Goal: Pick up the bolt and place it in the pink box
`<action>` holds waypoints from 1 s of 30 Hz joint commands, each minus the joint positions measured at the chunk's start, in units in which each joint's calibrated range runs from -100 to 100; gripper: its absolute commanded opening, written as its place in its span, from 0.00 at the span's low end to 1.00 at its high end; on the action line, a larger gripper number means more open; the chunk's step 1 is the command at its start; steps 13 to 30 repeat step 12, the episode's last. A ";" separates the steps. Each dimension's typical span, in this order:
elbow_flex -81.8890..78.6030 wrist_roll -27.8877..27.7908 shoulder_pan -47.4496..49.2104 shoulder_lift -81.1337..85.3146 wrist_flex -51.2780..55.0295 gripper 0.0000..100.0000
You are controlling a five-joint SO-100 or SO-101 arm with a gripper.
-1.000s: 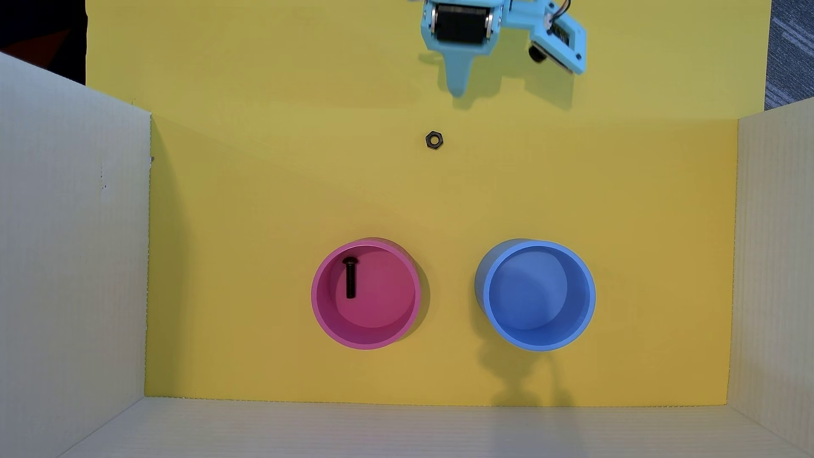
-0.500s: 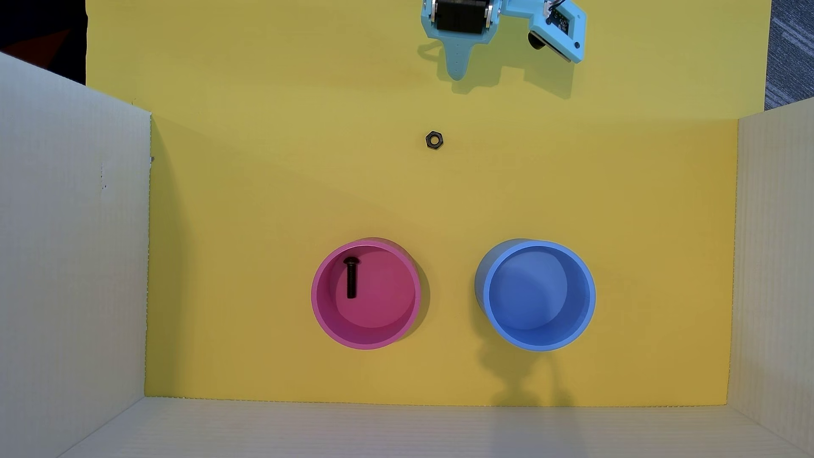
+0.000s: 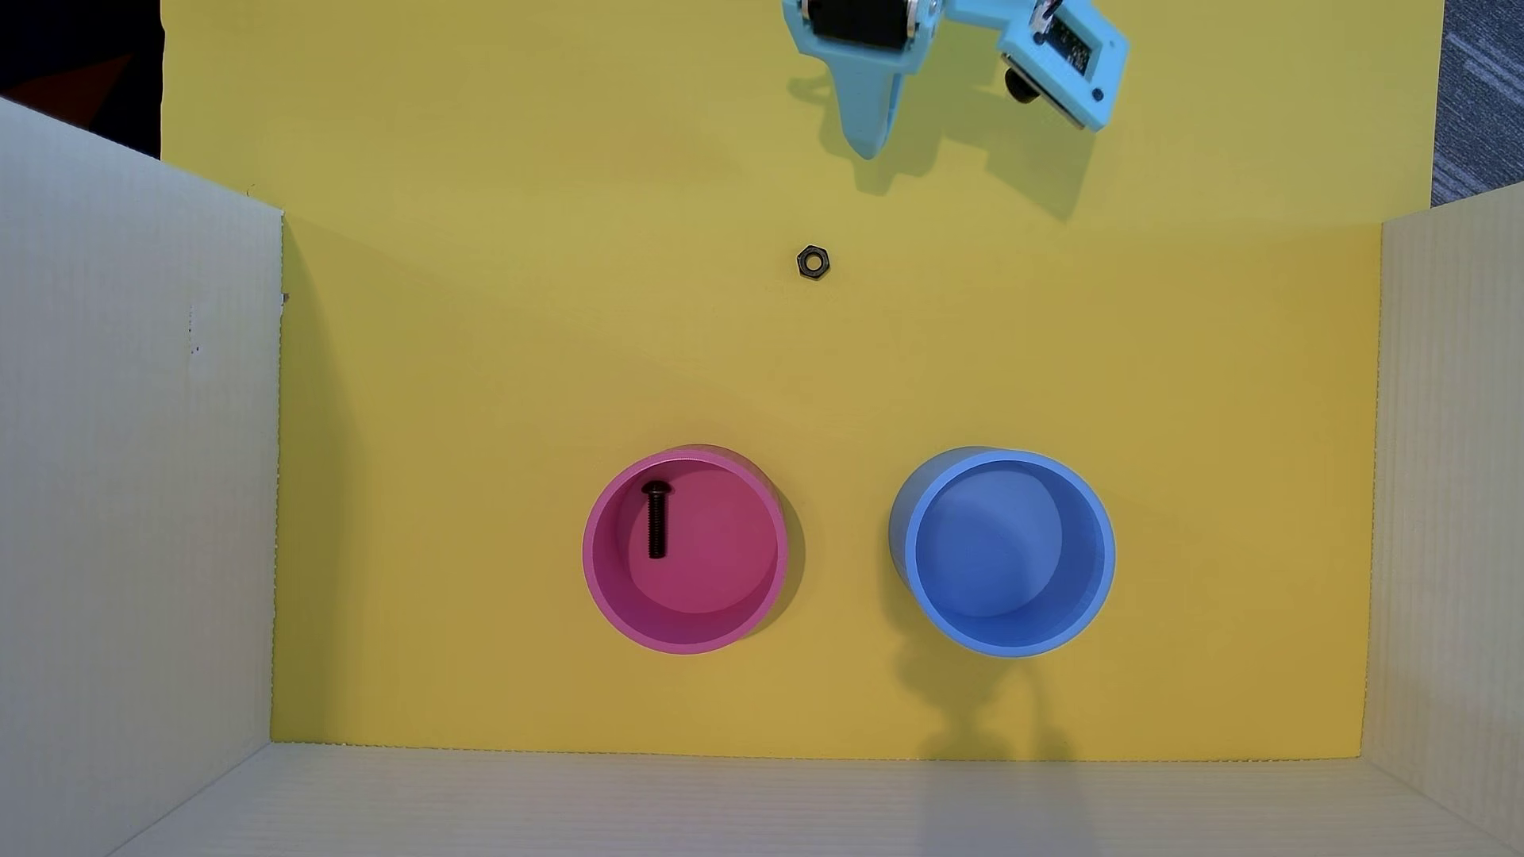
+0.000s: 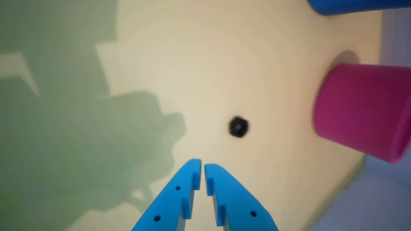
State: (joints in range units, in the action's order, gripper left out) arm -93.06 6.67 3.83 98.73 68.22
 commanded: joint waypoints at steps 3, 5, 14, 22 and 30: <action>-0.79 0.29 0.81 -0.08 0.12 0.01; -0.79 0.50 0.81 -0.08 0.12 0.01; -0.88 0.76 0.37 -0.08 0.12 0.01; -0.88 0.76 0.37 -0.08 0.12 0.01; -0.88 0.76 0.37 -0.08 0.12 0.01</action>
